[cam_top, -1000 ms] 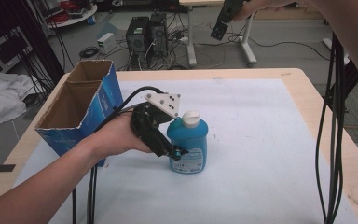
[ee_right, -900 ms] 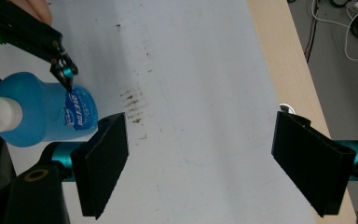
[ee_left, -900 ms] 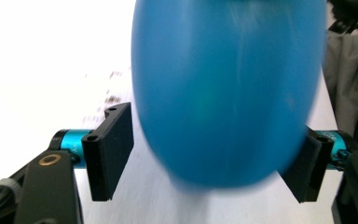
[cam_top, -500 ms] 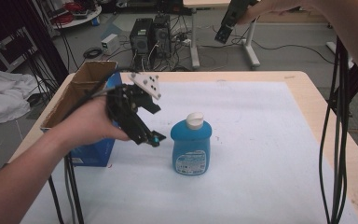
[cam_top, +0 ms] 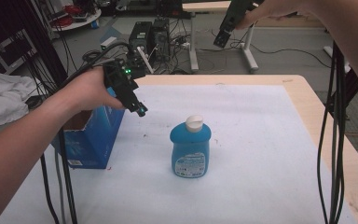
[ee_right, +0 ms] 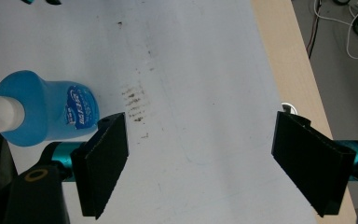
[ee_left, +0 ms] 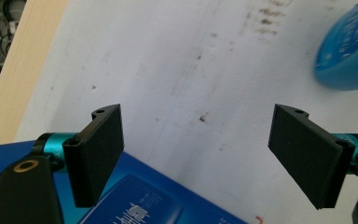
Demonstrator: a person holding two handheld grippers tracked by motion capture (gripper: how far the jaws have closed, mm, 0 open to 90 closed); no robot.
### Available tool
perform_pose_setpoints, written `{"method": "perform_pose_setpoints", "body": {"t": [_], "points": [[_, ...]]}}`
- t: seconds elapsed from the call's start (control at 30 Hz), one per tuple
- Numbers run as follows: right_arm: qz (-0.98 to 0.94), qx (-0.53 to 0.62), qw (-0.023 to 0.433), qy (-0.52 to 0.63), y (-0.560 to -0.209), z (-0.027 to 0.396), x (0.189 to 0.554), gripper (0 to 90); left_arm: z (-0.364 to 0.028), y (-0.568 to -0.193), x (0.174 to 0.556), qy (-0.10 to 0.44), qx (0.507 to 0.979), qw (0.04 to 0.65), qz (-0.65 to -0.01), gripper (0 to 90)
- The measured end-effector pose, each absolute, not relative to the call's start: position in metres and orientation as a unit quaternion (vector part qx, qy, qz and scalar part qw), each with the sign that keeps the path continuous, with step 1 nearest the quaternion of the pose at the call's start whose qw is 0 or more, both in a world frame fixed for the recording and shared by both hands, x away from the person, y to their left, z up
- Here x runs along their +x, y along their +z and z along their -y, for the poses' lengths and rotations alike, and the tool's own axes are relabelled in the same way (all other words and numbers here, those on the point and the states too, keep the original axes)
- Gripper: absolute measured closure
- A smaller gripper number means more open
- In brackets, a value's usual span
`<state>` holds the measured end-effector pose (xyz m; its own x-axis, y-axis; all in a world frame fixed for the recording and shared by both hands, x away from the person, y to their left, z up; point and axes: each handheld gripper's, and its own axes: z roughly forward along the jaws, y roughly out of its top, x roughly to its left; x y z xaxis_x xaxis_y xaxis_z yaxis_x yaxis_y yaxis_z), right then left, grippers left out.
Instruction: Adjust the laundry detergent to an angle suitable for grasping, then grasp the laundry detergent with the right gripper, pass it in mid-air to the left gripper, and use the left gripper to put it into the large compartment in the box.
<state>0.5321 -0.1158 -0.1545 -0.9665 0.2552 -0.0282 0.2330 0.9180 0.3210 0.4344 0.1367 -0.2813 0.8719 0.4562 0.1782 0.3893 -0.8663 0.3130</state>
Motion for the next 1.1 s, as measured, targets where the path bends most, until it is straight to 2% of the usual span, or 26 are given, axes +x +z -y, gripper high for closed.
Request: {"method": "perform_pose_setpoints", "body": {"t": [0.6,1.1], "points": [[-0.980,0.115,0.031,0.161,-0.156,0.110,0.531,18.2,-0.135,-0.291,0.452,0.115,0.963,0.097,-0.224,18.2],[-0.978,0.107,0.038,0.172,-0.147,0.120,0.523,18.2,-0.135,-0.288,0.447,0.113,0.965,0.105,-0.214,18.2]]}}
